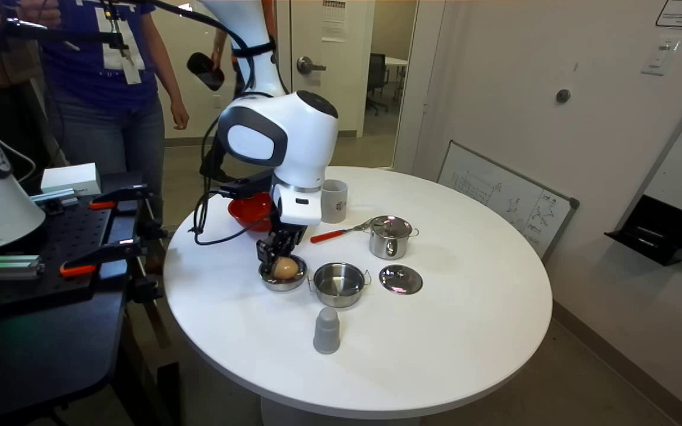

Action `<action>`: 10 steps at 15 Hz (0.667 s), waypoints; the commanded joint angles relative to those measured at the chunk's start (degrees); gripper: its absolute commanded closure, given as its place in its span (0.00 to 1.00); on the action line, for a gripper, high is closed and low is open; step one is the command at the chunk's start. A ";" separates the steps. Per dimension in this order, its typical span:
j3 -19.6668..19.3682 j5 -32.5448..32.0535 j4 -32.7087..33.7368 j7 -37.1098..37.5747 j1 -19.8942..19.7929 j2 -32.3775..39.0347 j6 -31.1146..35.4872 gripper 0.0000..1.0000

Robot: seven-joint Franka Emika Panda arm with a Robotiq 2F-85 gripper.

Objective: Take the brown object from the silver pan and place it on the table

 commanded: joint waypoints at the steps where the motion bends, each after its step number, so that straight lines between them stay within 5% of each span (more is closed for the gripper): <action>1: -0.33 1.35 0.99 -0.85 0.31 0.95 -0.14 0.77; 10: -2.09 0.49 -1.41 1.06 3.30 -1.82 1.54 0.77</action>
